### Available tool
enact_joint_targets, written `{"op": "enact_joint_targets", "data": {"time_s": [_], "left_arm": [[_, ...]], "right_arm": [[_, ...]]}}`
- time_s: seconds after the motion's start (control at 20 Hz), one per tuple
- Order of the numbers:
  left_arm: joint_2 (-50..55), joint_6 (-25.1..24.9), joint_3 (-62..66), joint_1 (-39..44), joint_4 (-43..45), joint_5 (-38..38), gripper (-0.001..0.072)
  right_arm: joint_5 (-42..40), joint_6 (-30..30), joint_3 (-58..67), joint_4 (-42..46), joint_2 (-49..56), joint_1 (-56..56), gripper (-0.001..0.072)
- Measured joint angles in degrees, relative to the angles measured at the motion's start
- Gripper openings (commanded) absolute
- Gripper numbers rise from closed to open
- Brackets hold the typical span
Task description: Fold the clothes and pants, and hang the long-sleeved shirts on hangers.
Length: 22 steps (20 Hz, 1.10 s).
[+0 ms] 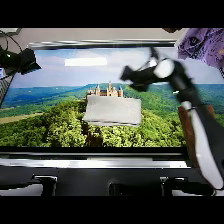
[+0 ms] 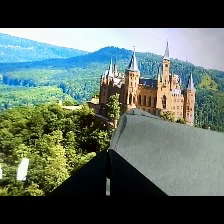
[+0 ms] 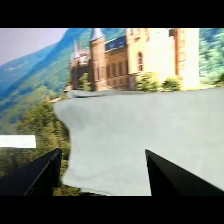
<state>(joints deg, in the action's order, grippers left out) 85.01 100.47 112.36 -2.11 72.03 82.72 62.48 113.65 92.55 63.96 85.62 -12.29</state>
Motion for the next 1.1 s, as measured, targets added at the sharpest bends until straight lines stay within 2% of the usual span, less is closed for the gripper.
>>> {"op": "enact_joint_targets", "data": {"time_s": [0.15,0.3,0.45,0.6,0.8,1.0,1.1], "left_arm": [[0.00,0.02,0.00,0.00,0.00,0.00,0.0016],[0.00,0.02,0.00,0.00,0.00,0.00,0.0016],[0.00,0.02,0.00,0.00,0.00,0.00,0.0016],[0.00,0.02,0.00,0.00,0.00,0.00,0.0016],[0.00,0.02,0.00,0.00,0.00,0.00,0.0016],[0.00,0.04,0.00,0.00,0.02,0.00,0.0016],[0.00,0.04,0.00,0.00,0.00,0.00,0.0016]], "right_arm": [[6.97,-10.45,-3.74,-3.50,-1.03,12.02,0.0597],[9.97,-21.77,-12.39,-12.59,-0.17,21.77,0.0598],[10.62,-31.54,-20.55,-20.63,2.82,26.14,0.0591],[9.14,-38.82,-25.11,-26.64,6.93,26.67,0.0590],[7.13,-45.11,-27.21,-32.94,12.74,24.61,0.0579],[4.98,-47.82,-27.74,-35.60,15.78,21.44,0.0511],[3.63,-48.52,-27.80,-36.37,16.33,20.02,0.0421]]}}
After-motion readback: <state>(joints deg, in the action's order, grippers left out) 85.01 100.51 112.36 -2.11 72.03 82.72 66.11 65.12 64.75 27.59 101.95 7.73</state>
